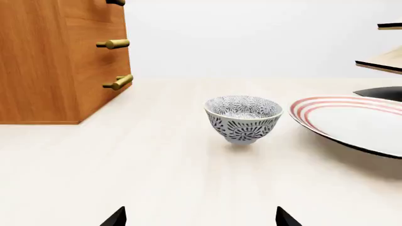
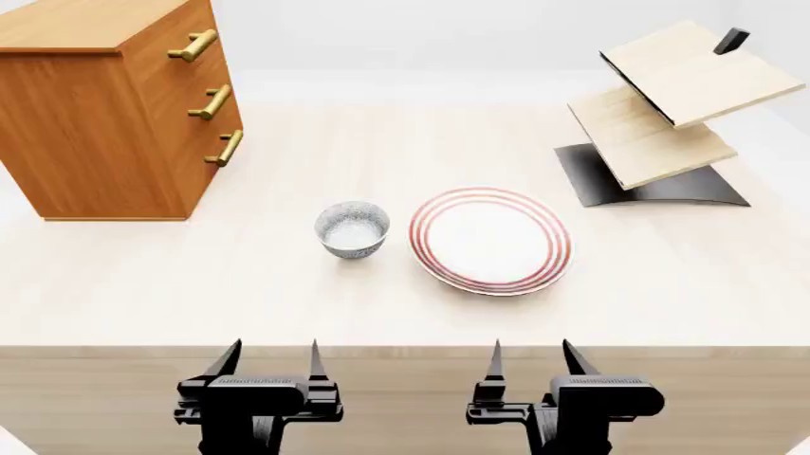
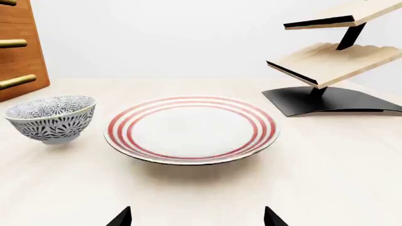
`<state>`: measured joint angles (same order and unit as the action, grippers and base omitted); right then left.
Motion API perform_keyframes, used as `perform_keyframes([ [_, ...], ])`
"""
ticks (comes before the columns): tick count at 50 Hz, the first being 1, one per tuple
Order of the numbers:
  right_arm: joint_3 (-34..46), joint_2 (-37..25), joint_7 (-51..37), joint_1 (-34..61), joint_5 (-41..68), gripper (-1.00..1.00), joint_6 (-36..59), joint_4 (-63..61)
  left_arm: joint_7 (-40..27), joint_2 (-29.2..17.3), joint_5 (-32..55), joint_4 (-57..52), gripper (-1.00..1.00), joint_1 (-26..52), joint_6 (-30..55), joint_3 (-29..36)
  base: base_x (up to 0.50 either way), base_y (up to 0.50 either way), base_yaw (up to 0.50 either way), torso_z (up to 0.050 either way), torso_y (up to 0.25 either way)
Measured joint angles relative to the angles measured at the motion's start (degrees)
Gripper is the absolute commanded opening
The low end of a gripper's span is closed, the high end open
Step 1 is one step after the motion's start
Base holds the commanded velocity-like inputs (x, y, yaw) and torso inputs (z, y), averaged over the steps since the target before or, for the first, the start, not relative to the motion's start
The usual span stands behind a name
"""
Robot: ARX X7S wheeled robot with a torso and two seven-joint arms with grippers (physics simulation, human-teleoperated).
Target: Open the top drawer of the cabinet and put the bowl in it.
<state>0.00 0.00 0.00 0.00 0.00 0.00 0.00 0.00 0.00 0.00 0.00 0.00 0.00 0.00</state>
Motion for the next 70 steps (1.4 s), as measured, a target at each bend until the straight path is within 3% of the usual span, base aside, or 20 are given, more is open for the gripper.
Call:
perform_keyframes([
  [6, 0.8, -0.6, -0.8, 0.0, 0.4, 1.00, -0.1, 0.0, -0.8, -0.5, 0.5, 0.1, 1.00, 0.1, 0.1, 0.6, 0.00, 0.07, 0.00, 0.000, 0.000],
  [70, 7.6, -5.9, -7.9, 0.8, 5.3, 1.00, 2.3, -1.1, -7.6, -6.2, 6.9, -1.4, 1.00, 1.2, 1.7, 5.6, 0.00, 0.50, 0.00, 0.000, 0.000],
])
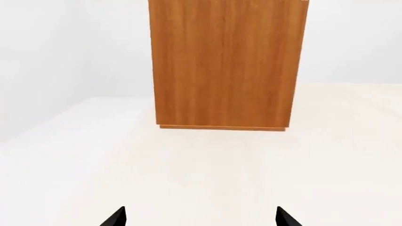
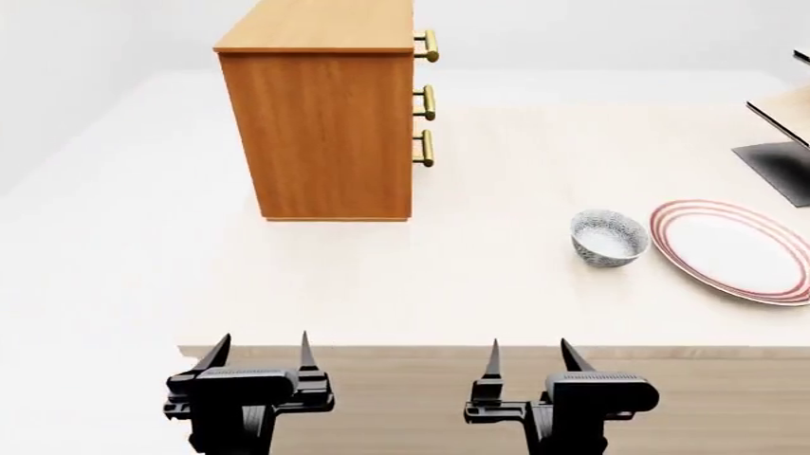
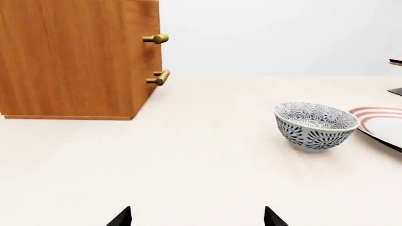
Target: Open the top drawer of the cabinet and put the bowl in it.
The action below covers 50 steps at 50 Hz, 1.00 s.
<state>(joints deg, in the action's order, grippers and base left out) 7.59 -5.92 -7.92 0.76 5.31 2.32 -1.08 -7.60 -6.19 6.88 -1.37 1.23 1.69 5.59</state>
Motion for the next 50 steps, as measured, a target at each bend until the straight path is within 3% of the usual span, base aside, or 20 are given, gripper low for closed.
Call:
perform_keyframes([
  [12, 0.7, -0.5, -0.4, 0.0, 1.1, 1.00, -0.7, 0.3, -1.0, -0.7, 0.9, 0.4, 1.00, 0.8, 0.1, 0.1, 0.00, 0.11, 0.00, 0.000, 0.000],
  [18, 0.9, -1.3, -1.1, 0.0, 0.7, 1.00, -0.5, -1.7, -3.3, -1.6, 1.5, 2.9, 1.00, 5.9, 1.1, -2.4, 0.00, 0.00, 0.00, 0.000, 0.000],
  [22, 0.9, -2.6, -1.5, 0.8, 0.2, 1.00, 2.4, -6.5, -6.5, -3.1, 1.0, 10.3, 1.00, 15.0, 1.2, -5.2, 0.00, 0.00, 0.00, 0.000, 0.000],
  [26, 0.6, -4.5, -1.0, 4.6, 0.5, 1.00, 10.1, -14.0, -10.3, -5.5, -0.5, 25.2, 1.00, 28.9, -2.0, -7.4, 0.00, 0.00, 0.00, 0.000, 0.000],
  [33, -0.4, -8.1, 1.1, 22.6, 2.3, 1.00, 27.2, -20.7, -17.2, -9.6, -3.3, 50.9, 1.00, 50.8, -5.3, -9.6, 0.00, 0.00, 0.00, 0.000, 0.000],
  [40, 0.9, -10.6, 2.0, 46.9, -0.2, 1.00, 30.8, -4.8, -23.0, -12.6, -5.6, 63.6, 1.00, 62.5, -3.7, -9.8, 0.00, 0.00, 0.00, 0.000, 0.000],
  [50, 2.8, -10.9, 1.0, 75.9, -3.9, 1.00, 17.1, 40.5, -27.4, -15.5, -6.6, 71.6, 1.00, 68.6, -0.8, -9.1, 0.00, 0.00, 0.00, 0.000, 0.000],
])
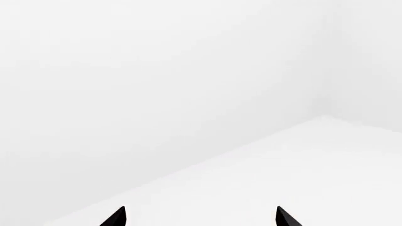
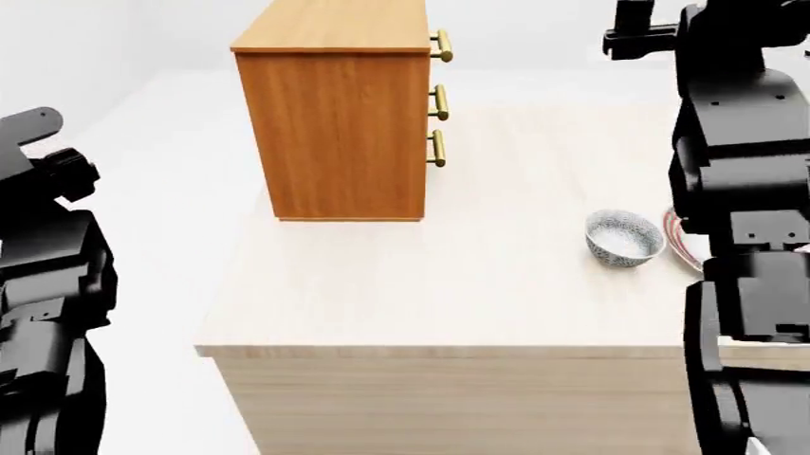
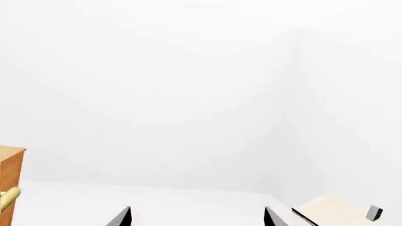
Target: Open the top drawer of the cabinet and put the bowl in it.
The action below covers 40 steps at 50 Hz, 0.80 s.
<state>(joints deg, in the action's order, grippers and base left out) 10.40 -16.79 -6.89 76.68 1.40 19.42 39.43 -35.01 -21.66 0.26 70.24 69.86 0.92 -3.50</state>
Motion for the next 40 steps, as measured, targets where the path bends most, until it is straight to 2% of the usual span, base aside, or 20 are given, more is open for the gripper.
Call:
perform_keyframes([
  [6, 0.0, 0.4, 1.3, 7.8, -0.2, 1.00, -3.4, 16.0, -1.4, -0.9, -0.1, 2.1, 1.00, 1.2, 1.1, 0.3, 0.00, 0.00, 0.00, 0.000, 0.000],
  [14, -0.4, 1.1, 3.4, 12.1, -0.1, 1.00, -3.8, 26.7, -2.3, -1.5, -0.1, 3.6, 1.00, 1.9, 2.1, 0.2, 0.00, 0.00, 0.00, 0.000, 0.000],
  [40, -2.4, 1.1, 4.7, 15.3, -0.4, 1.00, -2.9, 34.9, -2.5, -2.1, -0.2, 4.7, 1.00, 2.4, 3.9, -0.2, 0.00, 0.00, 0.00, 0.001, 0.001],
])
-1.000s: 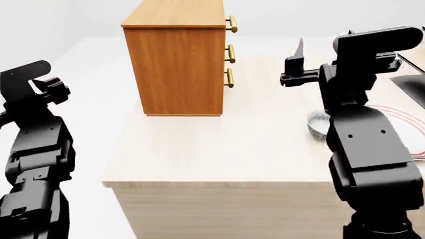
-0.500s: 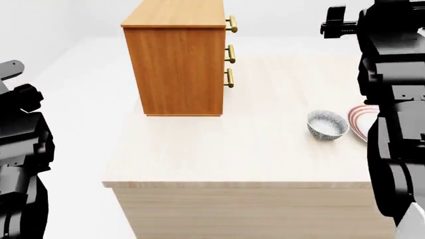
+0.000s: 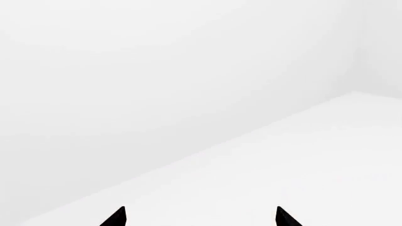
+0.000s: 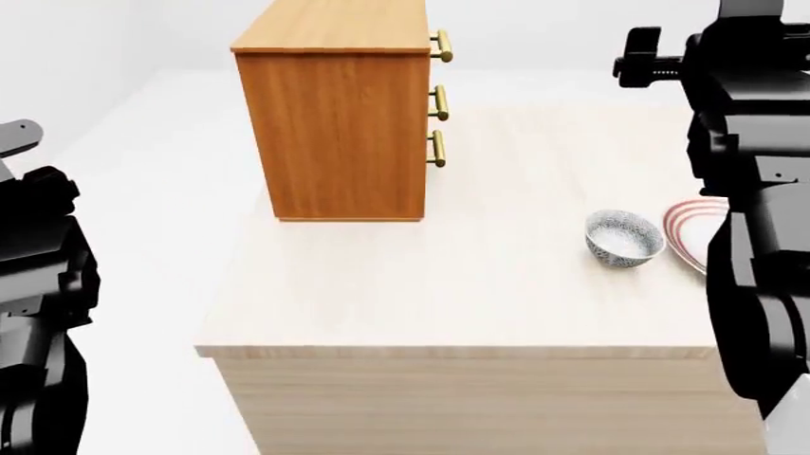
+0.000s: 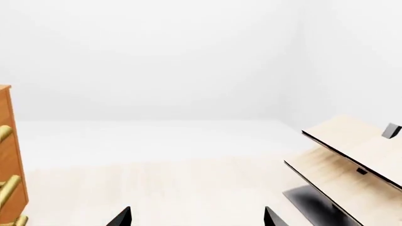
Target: Open the top drawer of the cabinet and put the bowl in it.
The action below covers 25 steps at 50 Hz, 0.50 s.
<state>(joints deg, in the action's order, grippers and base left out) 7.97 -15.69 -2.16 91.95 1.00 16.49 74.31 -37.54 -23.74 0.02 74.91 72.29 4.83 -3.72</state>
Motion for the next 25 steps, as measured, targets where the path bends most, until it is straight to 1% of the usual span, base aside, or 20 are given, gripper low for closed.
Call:
perform_keyframes([
  [25, -1.1, -0.1, 0.0, 0.1, -0.5, 1.00, 0.3, 0.6, 0.1, -0.2, 0.1, 0.1, 1.00, 0.2, 0.2, -1.2, 0.00, 0.00, 0.00, 0.050, 0.080],
])
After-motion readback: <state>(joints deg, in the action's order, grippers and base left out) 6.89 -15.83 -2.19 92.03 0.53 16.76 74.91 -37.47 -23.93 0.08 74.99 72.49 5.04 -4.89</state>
